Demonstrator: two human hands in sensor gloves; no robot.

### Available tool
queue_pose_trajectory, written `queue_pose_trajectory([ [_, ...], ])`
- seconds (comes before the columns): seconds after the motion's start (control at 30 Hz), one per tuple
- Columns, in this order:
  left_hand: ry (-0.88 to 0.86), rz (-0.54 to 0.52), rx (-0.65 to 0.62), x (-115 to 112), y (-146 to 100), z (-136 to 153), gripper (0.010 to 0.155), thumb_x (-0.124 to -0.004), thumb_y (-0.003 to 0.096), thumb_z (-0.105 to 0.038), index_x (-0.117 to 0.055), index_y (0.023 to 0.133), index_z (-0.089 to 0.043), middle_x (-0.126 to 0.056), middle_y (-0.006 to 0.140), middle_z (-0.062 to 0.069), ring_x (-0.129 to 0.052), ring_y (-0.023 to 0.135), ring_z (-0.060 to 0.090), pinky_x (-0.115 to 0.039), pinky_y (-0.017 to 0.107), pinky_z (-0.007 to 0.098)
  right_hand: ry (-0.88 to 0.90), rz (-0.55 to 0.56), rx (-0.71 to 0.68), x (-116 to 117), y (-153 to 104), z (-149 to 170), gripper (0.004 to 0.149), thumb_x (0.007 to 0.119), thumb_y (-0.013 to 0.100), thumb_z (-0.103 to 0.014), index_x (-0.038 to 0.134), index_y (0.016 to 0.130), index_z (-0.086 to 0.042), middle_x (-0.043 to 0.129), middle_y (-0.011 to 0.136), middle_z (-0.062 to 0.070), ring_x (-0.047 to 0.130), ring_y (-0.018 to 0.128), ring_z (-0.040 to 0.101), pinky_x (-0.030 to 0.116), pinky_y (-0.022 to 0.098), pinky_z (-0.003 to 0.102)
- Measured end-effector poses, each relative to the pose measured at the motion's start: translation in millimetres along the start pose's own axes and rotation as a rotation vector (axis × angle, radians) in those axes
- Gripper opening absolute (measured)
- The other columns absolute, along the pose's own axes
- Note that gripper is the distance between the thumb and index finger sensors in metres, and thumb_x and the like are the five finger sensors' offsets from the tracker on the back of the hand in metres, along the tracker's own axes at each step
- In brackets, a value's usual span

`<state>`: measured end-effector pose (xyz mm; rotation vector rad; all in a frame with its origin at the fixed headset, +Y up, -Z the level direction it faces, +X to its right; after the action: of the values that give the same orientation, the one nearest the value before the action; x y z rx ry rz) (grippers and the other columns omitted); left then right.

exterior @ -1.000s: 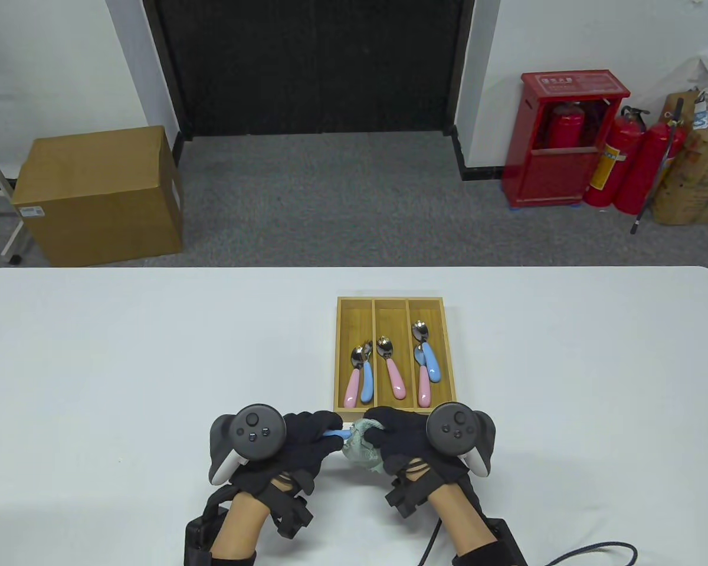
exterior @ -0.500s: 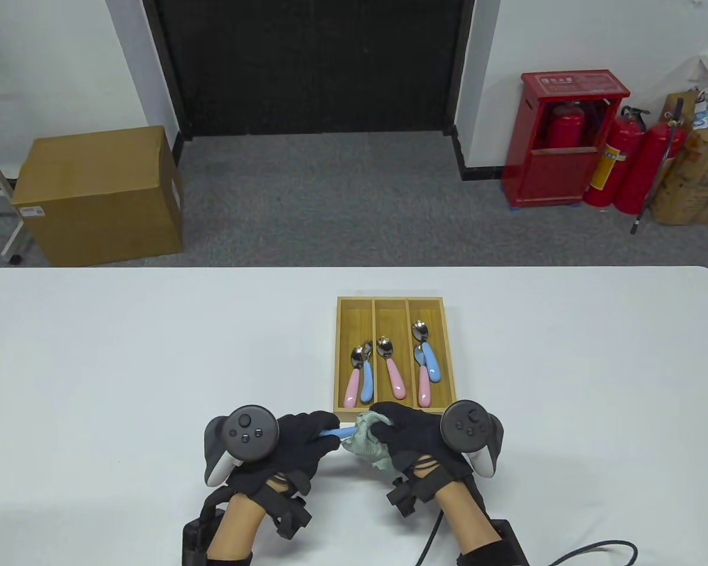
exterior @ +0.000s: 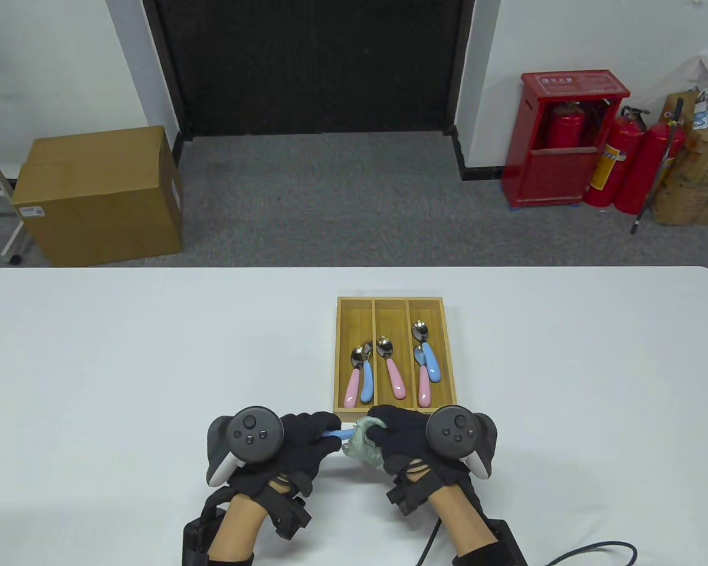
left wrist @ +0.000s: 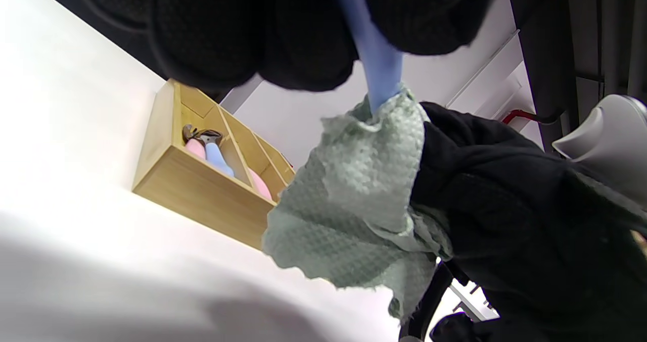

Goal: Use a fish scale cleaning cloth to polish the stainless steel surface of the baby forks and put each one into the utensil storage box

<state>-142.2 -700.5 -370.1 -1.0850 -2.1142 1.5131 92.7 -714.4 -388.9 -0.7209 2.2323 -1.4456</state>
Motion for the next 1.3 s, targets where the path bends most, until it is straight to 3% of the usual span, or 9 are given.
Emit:
queue_pose_trajectory([
  [0.27, 0.042, -0.076, 0.028, 9.2, 1.4, -2.3, 0.051, -0.081, 0.0448, -0.047, -0.084, 0.088, -0.02, -0.1, 0.057, 0.002, -0.1, 0.048, 0.024, -0.075, 0.058, 0.057, -0.047, 0.123, 0.165, -17.9, -6.2, 25.7, 0.045, 0.085, 0.031, -0.032, 0.094, 0.065, -0.004, 0.104, 0.037, 0.019, 0.1, 0.005, 0.021, 0.084, 0.0, 0.04],
  [0.43, 0.016, -0.124, 0.221, 2.9, 17.1, 32.2, 0.053, -0.08, 0.0461, -0.047, -0.081, 0.09, -0.017, -0.102, 0.061, 0.002, -0.103, 0.052, 0.026, -0.075, 0.058, 0.058, 0.02, 0.031, 0.295, -12.7, -11.5, 54.6, 0.045, 0.085, 0.033, -0.033, 0.093, 0.066, -0.003, 0.103, 0.038, 0.018, 0.1, 0.006, 0.021, 0.083, 0.001, 0.039],
  [0.57, 0.109, -0.121, 0.336, -2.9, 42.9, 43.7, 0.054, -0.077, 0.0472, -0.045, -0.076, 0.092, -0.014, -0.102, 0.072, 0.006, -0.104, 0.063, 0.032, -0.073, 0.06, 0.059, 0.028, 0.019, 0.309, -11.7, -11.0, 58.2, 0.045, 0.085, 0.034, -0.033, 0.093, 0.067, -0.003, 0.103, 0.038, 0.019, 0.1, 0.007, 0.021, 0.083, 0.002, 0.04],
  [0.9, 0.408, -0.107, 0.512, -19.6, 113.8, 34.2, 0.054, -0.072, 0.0488, -0.044, -0.071, 0.093, -0.014, -0.09, 0.091, 0.015, -0.094, 0.084, 0.042, -0.066, 0.066, 0.062, 0.053, -0.048, 0.317, -0.1, -11.4, 59.2, 0.045, 0.085, 0.035, -0.034, 0.092, 0.068, -0.003, 0.102, 0.04, 0.019, 0.1, 0.008, 0.022, 0.083, 0.003, 0.041],
  [1.07, 0.509, -0.08, 0.564, -40.0, 130.3, 37.0, 0.054, -0.068, 0.0505, -0.045, -0.067, 0.093, -0.012, -0.085, 0.093, 0.016, -0.091, 0.087, 0.044, -0.065, 0.067, 0.061, 0.063, -0.06, 0.322, 4.1, -10.2, 61.0, 0.045, 0.085, 0.035, -0.034, 0.092, 0.068, -0.003, 0.102, 0.04, 0.019, 0.1, 0.009, 0.022, 0.083, 0.003, 0.041],
  [1.3, 0.532, -0.059, 0.573, -58.8, 133.1, 39.4, 0.056, -0.065, 0.0518, -0.047, -0.063, 0.094, -0.01, -0.083, 0.093, 0.018, -0.089, 0.087, 0.045, -0.064, 0.066, 0.062, 0.075, -0.068, 0.346, 6.7, -9.8, 68.1, 0.045, 0.085, 0.035, -0.033, 0.091, 0.068, -0.003, 0.102, 0.041, 0.019, 0.1, 0.01, 0.023, 0.083, 0.004, 0.042],
])
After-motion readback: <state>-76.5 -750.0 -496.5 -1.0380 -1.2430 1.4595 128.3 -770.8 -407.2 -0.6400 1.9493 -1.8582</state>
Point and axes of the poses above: the tracker on the back of each hand, its own z axis roughly to the little-finger side, its own y axis roughly from the wrist to the fingertips, x = y × z, the point moved 4 cm from there along y, roughly from the wrist to the fingertips
